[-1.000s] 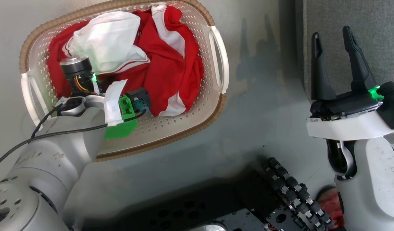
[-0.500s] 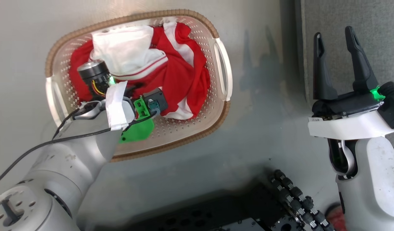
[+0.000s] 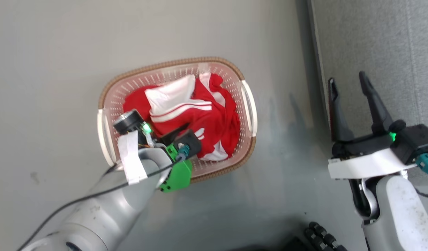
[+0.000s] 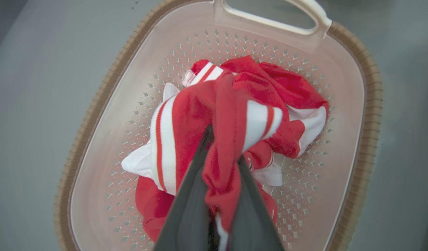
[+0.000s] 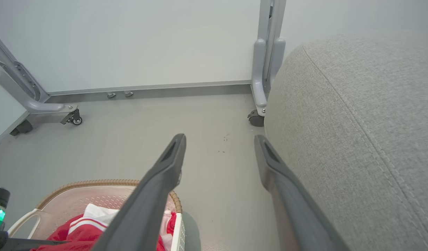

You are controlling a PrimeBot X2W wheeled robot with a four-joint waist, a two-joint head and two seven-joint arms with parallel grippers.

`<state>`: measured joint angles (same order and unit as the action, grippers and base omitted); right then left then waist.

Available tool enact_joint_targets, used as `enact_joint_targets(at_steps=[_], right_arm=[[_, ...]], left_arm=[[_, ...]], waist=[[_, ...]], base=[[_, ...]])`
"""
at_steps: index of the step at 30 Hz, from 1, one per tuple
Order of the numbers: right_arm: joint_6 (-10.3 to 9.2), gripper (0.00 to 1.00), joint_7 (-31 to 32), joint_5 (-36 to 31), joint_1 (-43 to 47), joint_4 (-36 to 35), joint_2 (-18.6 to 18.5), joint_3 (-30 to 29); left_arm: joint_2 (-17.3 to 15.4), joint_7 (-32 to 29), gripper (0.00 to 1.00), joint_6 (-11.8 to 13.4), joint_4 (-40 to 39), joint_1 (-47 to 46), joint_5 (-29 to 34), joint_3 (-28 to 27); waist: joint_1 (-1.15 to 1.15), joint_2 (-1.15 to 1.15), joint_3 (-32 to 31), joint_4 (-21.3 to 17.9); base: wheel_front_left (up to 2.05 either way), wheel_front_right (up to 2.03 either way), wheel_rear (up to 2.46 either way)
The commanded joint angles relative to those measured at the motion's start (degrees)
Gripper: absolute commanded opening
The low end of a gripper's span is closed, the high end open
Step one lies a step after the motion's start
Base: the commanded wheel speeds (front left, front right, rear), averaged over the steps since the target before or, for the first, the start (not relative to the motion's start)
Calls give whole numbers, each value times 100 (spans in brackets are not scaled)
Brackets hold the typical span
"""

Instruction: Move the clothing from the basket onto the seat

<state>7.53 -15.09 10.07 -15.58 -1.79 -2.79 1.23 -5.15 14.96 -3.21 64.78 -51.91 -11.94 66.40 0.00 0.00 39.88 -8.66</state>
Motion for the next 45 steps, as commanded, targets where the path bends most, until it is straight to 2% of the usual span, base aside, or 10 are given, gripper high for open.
enact_joint_targets(at_steps=[1, 13, 22, 33, 45], right_arm=[[-8, 100, -12, -4, 179, 61, -20, 18], [-8, 100, -11, 51, 1125, 426, -22, 582], [-7, 100, -11, 71, 1824, 615, -22, 843], [-8, 100, -11, 167, 2125, 632, -113, 1119], [-8, 100, -11, 190, 1926, 671, -256, 1639]], left_arm=[[-36, 26, 0, 90, -207, 215, -83, -56], [-449, 27, 0, 602, -2099, 1776, -692, -1045], [-566, 27, 0, 777, -3157, 2583, -685, -1568], [-604, 27, 0, 806, -4278, 3006, -687, -2183], [-432, 27, 0, 669, -4673, 2794, -571, -2219]], waist=[[0, 0, -935, 294], [0, 0, -2775, 499], [0, 0, -3804, 564], [0, 0, -4208, 480], [0, 0, -4158, 501]], base=[[0, 0, 0], [0, 0, 0], [0, 0, 0], [0, 0, 0], [0, 0, 0]])
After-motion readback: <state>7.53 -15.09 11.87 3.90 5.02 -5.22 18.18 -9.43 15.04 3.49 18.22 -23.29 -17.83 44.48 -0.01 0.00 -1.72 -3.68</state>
